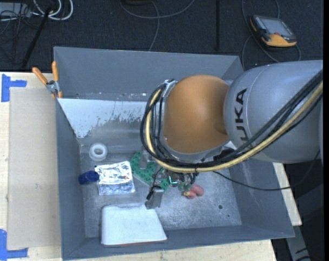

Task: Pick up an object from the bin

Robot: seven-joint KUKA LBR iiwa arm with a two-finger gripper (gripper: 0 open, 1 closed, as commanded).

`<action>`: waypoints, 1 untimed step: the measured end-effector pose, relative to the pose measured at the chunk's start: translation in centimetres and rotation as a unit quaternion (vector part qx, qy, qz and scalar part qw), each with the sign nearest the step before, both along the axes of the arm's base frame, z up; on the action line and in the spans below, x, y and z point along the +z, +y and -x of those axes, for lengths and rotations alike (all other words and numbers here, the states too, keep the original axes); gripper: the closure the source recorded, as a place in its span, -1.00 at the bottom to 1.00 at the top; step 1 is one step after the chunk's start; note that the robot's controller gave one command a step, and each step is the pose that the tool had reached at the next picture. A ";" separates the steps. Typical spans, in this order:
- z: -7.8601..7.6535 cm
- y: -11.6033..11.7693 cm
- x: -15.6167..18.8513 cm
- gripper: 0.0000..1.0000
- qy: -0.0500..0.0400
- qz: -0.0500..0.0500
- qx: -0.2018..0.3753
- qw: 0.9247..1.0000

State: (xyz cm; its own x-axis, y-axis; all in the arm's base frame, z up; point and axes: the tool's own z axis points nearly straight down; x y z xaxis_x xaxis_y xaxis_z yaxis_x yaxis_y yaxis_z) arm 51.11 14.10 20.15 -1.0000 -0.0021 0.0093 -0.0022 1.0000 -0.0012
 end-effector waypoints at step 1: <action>-3.4 3.0 -10.1 -1.00 -0.002 -0.001 0.107 0.994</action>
Offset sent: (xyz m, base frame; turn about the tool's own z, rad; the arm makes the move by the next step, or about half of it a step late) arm 0.0345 0.0302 -0.0971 -0.2152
